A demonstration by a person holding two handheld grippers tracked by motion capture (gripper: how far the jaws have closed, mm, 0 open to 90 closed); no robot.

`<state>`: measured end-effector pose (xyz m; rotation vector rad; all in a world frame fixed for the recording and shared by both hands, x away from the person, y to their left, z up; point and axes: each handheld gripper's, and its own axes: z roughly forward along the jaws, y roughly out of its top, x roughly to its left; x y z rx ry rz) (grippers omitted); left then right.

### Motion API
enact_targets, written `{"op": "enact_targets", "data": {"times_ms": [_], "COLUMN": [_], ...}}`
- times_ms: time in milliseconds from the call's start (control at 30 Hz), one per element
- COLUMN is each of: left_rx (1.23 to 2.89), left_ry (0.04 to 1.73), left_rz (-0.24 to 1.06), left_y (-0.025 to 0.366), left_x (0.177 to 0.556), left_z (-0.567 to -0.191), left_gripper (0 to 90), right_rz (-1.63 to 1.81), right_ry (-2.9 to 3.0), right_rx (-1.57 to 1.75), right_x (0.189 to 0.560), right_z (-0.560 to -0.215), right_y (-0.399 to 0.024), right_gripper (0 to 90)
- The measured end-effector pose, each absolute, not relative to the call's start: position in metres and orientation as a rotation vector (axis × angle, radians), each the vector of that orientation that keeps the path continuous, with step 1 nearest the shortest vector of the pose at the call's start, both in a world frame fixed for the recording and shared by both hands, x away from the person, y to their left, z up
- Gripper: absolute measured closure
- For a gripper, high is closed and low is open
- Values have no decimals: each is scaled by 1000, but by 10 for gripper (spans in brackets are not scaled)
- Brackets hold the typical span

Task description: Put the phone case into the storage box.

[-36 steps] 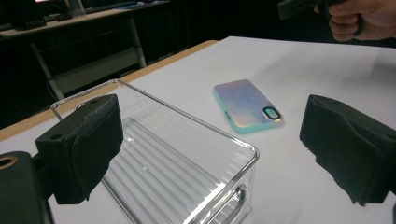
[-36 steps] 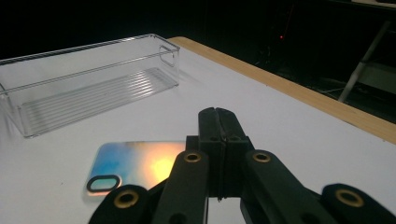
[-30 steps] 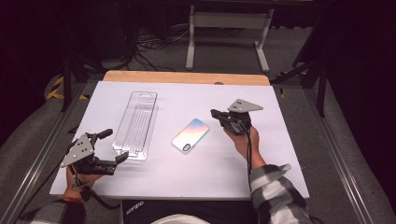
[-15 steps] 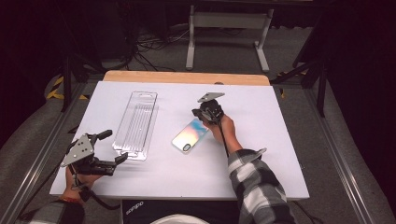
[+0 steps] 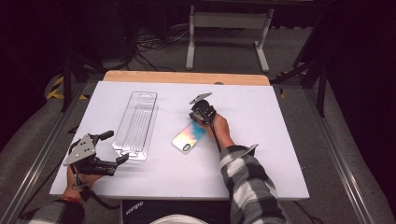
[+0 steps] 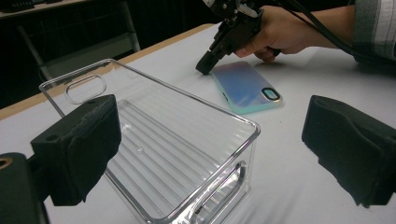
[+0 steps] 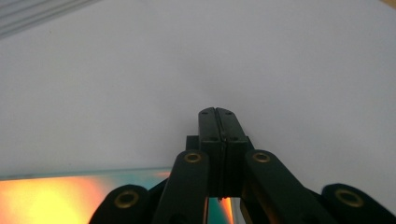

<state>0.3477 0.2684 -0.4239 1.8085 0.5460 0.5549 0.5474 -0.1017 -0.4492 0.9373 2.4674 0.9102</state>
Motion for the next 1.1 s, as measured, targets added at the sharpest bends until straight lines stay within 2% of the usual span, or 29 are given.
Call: {"op": "enact_targets", "data": {"times_ms": [367, 1100], "left_rx": [1821, 1843], "left_ry": [553, 574], "left_rz": [549, 550], "left_y": [267, 265], "left_x": [349, 350], "left_z": [-425, -426], "left_gripper": [55, 55], "right_rz": [899, 869], "right_ry": [2511, 2547], "right_rx": [1034, 965], "right_x": [543, 482], "right_z": [-445, -443], "right_y": [-125, -188], "right_gripper": [900, 900]}}
